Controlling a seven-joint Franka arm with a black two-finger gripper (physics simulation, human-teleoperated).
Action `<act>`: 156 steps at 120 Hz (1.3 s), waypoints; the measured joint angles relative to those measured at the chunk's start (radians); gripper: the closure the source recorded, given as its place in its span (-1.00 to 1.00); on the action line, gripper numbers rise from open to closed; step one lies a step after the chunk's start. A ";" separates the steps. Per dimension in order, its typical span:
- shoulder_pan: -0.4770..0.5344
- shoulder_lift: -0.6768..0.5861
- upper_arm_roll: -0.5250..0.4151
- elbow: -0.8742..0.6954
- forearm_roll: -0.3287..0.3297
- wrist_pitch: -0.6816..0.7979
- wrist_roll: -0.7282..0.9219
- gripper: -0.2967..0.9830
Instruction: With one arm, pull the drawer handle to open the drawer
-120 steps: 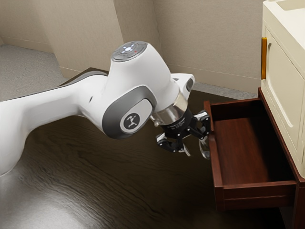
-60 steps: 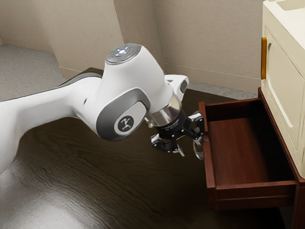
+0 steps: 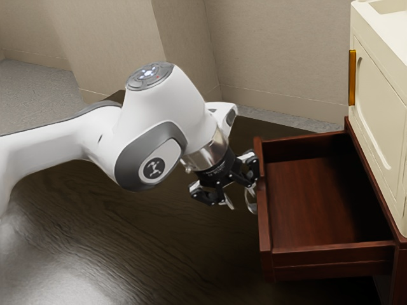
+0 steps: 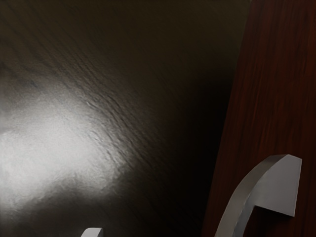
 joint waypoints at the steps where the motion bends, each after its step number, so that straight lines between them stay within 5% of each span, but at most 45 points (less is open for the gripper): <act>1: 0.000 -0.001 0.000 -0.001 0.000 0.000 0.000 0.16; 156: -0.029 -0.096 0.001 -0.099 0.027 0.005 -0.048 0.16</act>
